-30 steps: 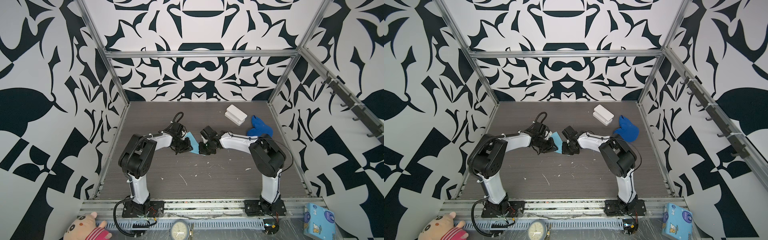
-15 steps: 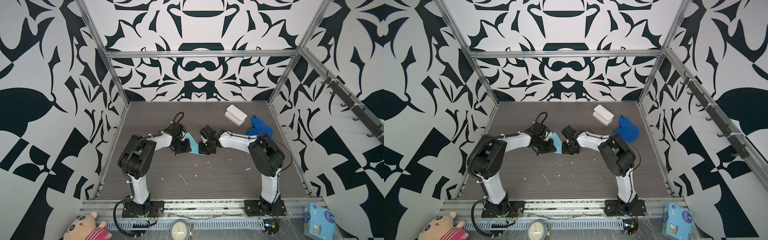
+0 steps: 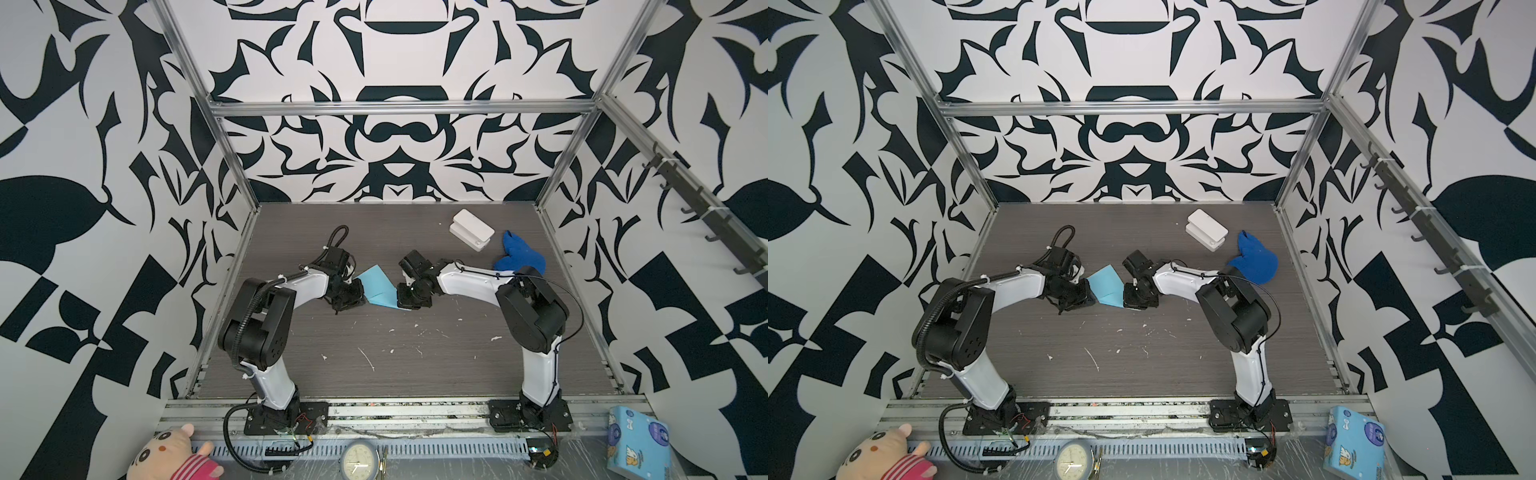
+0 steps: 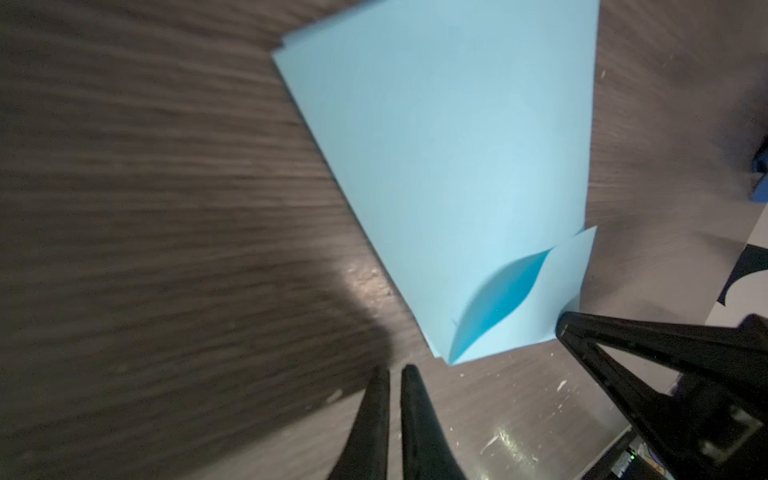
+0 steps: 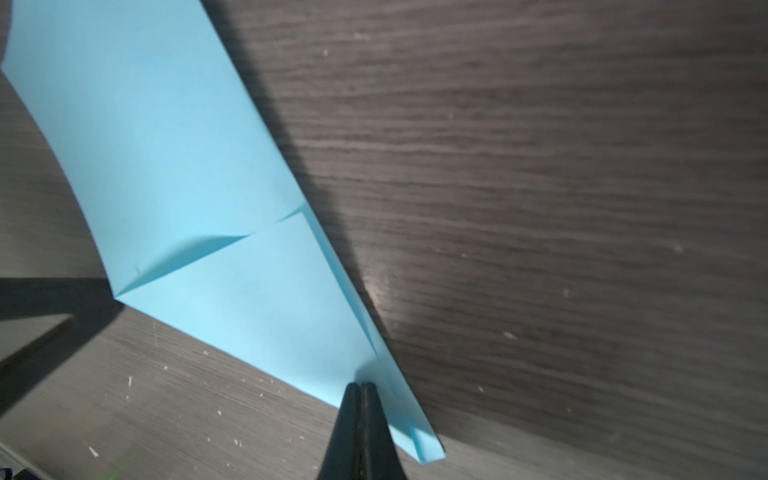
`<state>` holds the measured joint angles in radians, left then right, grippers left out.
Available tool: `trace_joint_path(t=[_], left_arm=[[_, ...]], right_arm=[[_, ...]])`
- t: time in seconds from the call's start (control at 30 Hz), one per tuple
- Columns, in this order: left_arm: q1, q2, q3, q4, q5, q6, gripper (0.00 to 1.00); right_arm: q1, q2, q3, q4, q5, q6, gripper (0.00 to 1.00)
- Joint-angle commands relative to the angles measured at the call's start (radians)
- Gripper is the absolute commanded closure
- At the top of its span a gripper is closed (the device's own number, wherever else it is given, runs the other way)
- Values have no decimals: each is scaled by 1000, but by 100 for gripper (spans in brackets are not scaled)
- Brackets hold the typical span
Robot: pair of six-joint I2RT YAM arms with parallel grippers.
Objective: Fold a paper plane with a square sheet of paper (pick it up from the middle)
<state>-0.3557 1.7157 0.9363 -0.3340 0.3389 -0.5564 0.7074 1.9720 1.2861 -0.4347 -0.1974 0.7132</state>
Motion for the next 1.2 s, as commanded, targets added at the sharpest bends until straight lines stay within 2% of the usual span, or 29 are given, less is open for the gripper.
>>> trace_joint_path(t=[0.0, 0.1, 0.23, 0.47, 0.9, 1.17], left_arm=[[-18, -67, 23, 25, 42, -33, 88], [-70, -67, 45, 71, 56, -58, 88], [-121, 18, 93, 87, 78, -69, 89], [-167, 128, 151, 76, 102, -63, 90], [-160, 179, 167, -82, -38, -3, 91], [-65, 107, 91, -115, -52, 30, 91]], right_arm=[[-5, 45, -8, -75, 65, 8, 100], [-5, 47, -8, -75, 67, 8, 100], [-5, 48, -11, -72, 66, 12, 100], [-5, 47, -13, -70, 64, 17, 100], [-5, 47, -18, -76, 70, 22, 100], [-5, 52, -9, -79, 69, 19, 100]])
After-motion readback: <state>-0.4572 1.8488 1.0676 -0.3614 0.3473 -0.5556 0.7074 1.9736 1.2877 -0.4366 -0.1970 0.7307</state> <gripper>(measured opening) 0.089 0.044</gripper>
